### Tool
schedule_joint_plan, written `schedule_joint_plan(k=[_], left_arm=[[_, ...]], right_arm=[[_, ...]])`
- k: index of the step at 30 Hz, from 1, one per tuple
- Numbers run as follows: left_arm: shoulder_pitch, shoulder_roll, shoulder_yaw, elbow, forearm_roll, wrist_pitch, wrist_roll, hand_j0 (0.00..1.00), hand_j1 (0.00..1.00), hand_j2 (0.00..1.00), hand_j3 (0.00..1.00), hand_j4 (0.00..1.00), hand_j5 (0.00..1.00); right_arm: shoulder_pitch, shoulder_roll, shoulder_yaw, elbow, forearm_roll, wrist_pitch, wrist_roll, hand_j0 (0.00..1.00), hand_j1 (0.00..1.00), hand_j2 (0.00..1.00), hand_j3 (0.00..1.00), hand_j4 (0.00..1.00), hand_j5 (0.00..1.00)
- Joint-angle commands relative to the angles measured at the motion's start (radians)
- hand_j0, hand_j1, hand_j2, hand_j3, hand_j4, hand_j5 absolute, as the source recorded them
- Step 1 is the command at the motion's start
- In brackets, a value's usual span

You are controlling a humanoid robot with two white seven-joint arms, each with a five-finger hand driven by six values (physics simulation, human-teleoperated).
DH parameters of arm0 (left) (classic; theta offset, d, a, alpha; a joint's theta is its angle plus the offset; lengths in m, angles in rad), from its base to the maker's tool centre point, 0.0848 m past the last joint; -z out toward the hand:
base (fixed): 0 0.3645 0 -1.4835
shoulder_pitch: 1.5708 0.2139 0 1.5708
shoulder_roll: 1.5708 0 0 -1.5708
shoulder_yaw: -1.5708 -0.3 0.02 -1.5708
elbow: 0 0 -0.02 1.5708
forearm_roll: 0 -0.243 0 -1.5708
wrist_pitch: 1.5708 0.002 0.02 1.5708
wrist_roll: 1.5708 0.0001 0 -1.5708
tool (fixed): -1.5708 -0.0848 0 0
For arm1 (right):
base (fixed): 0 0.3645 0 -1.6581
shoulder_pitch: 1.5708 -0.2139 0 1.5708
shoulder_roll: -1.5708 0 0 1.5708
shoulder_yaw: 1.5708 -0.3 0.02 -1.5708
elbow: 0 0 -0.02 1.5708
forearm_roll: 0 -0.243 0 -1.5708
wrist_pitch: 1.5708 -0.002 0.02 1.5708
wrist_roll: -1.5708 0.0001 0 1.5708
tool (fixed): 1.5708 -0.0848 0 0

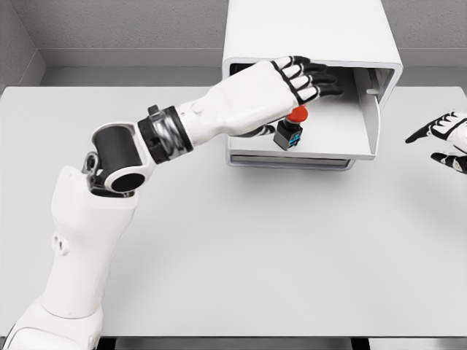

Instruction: Slide open multi-storey tabletop storage cabinets and put open load switch and slide close multi-storey tabletop storage cabinets

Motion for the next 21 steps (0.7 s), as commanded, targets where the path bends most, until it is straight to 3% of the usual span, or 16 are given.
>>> schedule_joint_plan(k=[1, 6, 9, 12, 15, 17, 19, 20, 21], left_arm=[[0.000, 0.000, 0.002, -0.015, 0.022, 0.004, 0.001, 0.99, 0.99, 0.99, 0.99, 0.99, 0.99], [0.018, 0.000, 0.017, -0.034, 0.073, 0.004, 0.001, 0.99, 0.99, 0.99, 0.99, 0.99, 0.99], [0.020, 0.021, 0.068, -0.035, 0.223, 0.004, 0.001, 0.99, 0.99, 0.99, 0.99, 0.99, 0.99], [0.054, 0.189, 0.160, -0.035, 0.410, 0.004, 0.001, 1.00, 1.00, 1.00, 1.00, 1.00, 1.00], [0.201, 0.394, 0.356, -0.035, 0.558, 0.004, 0.001, 1.00, 1.00, 1.00, 1.00, 1.00, 1.00], [0.351, 0.480, 0.505, -0.035, 0.630, 0.004, 0.001, 1.00, 1.00, 1.00, 1.00, 1.00, 1.00], [0.477, 0.486, 0.634, -0.002, 0.650, 0.004, 0.001, 1.00, 1.00, 1.00, 1.00, 1.00, 1.00], [0.522, 0.486, 0.675, 0.066, 0.650, 0.004, 0.001, 1.00, 1.00, 1.00, 1.00, 1.00, 1.00], [0.529, 0.486, 0.685, 0.132, 0.650, 0.004, 0.001, 1.00, 1.00, 1.00, 1.00, 1.00, 1.00]], right_arm=[[0.002, -0.001, 0.000, 0.001, -0.007, 0.001, 0.001, 0.65, 0.65, 0.65, 0.65, 0.65, 0.65], [0.035, -0.003, 0.000, 0.000, -0.002, 0.001, 0.003, 0.60, 0.60, 0.60, 0.60, 0.60, 0.60], [0.055, -0.003, 0.000, -0.003, -0.001, 0.001, 0.003, 0.59, 0.59, 0.59, 0.59, 0.59, 0.59], [0.069, -0.003, 0.001, -0.011, 0.002, 0.001, 0.003, 0.57, 0.57, 0.57, 0.57, 0.57, 0.57], [0.075, 0.008, 0.011, -0.058, 0.004, 0.001, 0.004, 0.57, 0.57, 0.57, 0.57, 0.57, 0.57], [0.086, 0.013, 0.011, -0.088, 0.004, 0.001, 0.004, 0.57, 0.57, 0.57, 0.57, 0.57, 0.57], [0.100, 0.016, 0.012, -0.117, 0.004, 0.001, 0.003, 0.57, 0.57, 0.57, 0.57, 0.57, 0.57], [0.101, 0.016, 0.014, -0.126, 0.004, 0.001, 0.003, 0.57, 0.57, 0.57, 0.57, 0.57, 0.57], [0.101, 0.016, 0.015, -0.129, 0.004, 0.001, 0.003, 0.57, 0.57, 0.57, 0.57, 0.57, 0.57]])
